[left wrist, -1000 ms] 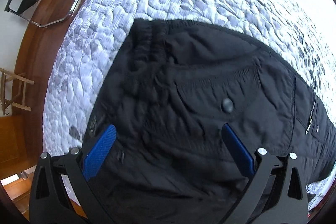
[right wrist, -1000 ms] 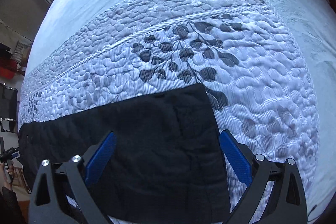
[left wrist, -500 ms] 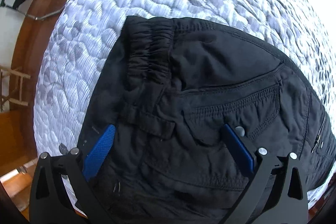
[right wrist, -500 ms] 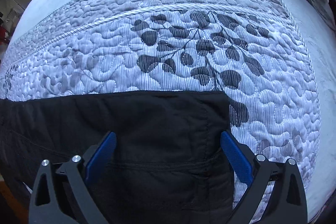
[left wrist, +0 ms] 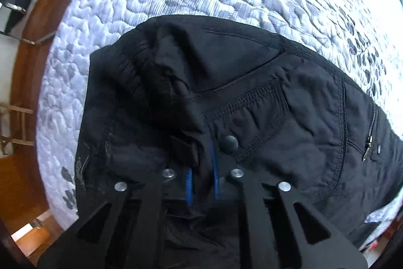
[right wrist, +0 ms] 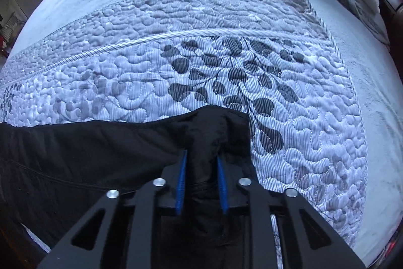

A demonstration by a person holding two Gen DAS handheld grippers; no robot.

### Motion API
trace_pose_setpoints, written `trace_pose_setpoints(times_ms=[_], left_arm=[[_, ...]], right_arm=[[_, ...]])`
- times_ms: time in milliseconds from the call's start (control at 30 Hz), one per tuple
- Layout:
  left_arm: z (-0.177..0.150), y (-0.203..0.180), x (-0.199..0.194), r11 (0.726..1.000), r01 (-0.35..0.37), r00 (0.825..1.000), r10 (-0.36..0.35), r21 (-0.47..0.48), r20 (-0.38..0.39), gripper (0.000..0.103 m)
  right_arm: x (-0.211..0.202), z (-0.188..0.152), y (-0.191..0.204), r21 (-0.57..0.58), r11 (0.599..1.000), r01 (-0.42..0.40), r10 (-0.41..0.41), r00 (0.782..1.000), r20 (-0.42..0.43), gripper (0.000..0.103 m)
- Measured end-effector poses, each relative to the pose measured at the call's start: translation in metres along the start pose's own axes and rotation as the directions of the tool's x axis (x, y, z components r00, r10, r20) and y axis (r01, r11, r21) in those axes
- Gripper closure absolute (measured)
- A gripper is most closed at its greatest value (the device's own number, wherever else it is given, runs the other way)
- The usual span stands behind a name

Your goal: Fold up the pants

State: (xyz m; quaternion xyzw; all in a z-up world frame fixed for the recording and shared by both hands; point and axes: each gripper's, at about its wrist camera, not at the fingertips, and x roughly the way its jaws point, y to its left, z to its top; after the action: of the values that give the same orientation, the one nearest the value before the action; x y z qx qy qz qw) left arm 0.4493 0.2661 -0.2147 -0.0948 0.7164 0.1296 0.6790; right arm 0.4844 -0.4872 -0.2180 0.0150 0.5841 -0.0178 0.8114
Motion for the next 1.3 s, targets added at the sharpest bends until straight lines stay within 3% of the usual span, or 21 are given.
trace_pose_setpoints(times_ms=[67, 200, 333, 400, 533, 767, 867, 1000, 1300], left_arm=[[-0.007, -0.006, -0.009, 1.0, 0.005, 0.999, -0.005, -0.015, 0.038, 0.095], [-0.033, 0.0, -0.037, 0.995, 0.086, 0.986, -0.079, -0.044, 0.144, 0.095], [-0.065, 0.005, -0.07, 0.983, 0.183, 0.95, -0.168, -0.033, 0.263, 0.095], [-0.082, 0.014, -0.087, 0.969, 0.247, 0.92, -0.226, -0.027, 0.319, 0.095], [-0.122, 0.024, -0.11, 0.955, 0.298, 0.874, -0.274, 0.004, 0.401, 0.095], [-0.203, 0.081, -0.121, 0.911, 0.413, 0.794, -0.369, 0.017, 0.484, 0.095], [-0.228, 0.098, -0.117, 0.896, 0.443, 0.775, -0.393, 0.018, 0.494, 0.094], [-0.256, 0.109, -0.109, 0.883, 0.468, 0.762, -0.415, 0.02, 0.497, 0.094], [-0.317, 0.144, -0.069, 0.844, 0.536, 0.733, -0.461, -0.007, 0.499, 0.093]], right_arm=[[-0.015, -0.003, 0.0, -0.009, 1.0, -0.015, 0.015, 0.999, 0.036, 0.091], [-0.053, -0.014, -0.007, -0.018, 0.998, -0.066, 0.068, 0.992, 0.11, 0.092], [-0.097, -0.029, -0.008, -0.033, 0.99, -0.14, 0.144, 0.968, 0.207, 0.093], [-0.117, -0.037, -0.006, -0.048, 0.987, -0.154, 0.161, 0.955, 0.251, 0.093], [-0.164, -0.065, -0.006, -0.085, 0.977, -0.195, 0.213, 0.906, 0.366, 0.093], [-0.233, -0.14, -0.023, -0.087, 0.967, -0.239, 0.249, 0.82, 0.514, 0.093], [-0.25, -0.172, -0.04, -0.043, 0.959, -0.278, 0.255, 0.794, 0.551, 0.093], [-0.254, -0.217, -0.06, 0.011, 0.954, -0.301, 0.245, 0.795, 0.555, 0.093], [-0.235, -0.32, -0.085, 0.142, 0.936, -0.323, 0.212, 0.837, 0.505, 0.093]])
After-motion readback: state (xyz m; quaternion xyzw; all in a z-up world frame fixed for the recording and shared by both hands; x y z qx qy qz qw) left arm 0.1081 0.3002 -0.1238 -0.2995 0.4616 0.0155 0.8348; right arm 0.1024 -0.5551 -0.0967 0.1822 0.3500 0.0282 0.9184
